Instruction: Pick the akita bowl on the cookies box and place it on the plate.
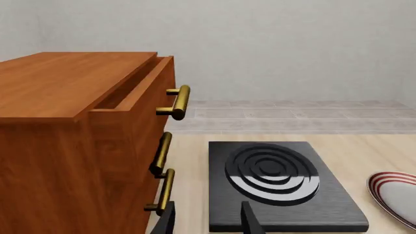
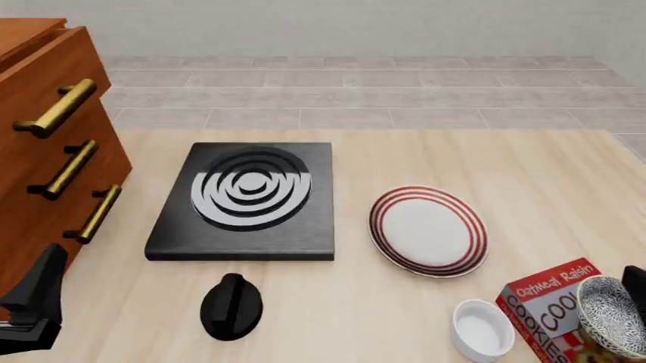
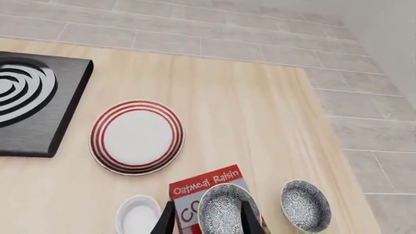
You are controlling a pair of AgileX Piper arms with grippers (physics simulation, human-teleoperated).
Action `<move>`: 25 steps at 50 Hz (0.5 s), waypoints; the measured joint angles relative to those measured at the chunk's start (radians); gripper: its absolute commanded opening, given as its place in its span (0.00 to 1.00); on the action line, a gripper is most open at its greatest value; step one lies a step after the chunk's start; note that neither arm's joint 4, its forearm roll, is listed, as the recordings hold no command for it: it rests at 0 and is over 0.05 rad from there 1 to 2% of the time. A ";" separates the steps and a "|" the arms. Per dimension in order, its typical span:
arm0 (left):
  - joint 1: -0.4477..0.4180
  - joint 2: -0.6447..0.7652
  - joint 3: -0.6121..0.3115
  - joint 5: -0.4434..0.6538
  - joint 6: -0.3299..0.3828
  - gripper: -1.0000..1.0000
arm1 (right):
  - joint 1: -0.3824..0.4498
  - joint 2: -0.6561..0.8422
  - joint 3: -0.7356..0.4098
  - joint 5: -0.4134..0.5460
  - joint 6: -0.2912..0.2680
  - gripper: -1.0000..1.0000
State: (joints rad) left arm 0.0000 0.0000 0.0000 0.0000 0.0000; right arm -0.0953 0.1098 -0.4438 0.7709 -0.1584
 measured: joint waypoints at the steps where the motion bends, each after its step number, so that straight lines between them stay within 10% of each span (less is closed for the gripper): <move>1: 0.000 0.000 0.000 0.000 0.000 1.00 | -0.002 0.002 0.001 0.000 -0.002 1.00; 25: 0.000 0.000 0.000 0.000 0.000 1.00 | -0.007 -0.052 0.070 0.079 0.015 1.00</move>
State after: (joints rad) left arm 0.0000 0.0000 0.0000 0.0000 0.0000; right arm -0.1021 0.0575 -0.3733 0.8496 -0.1433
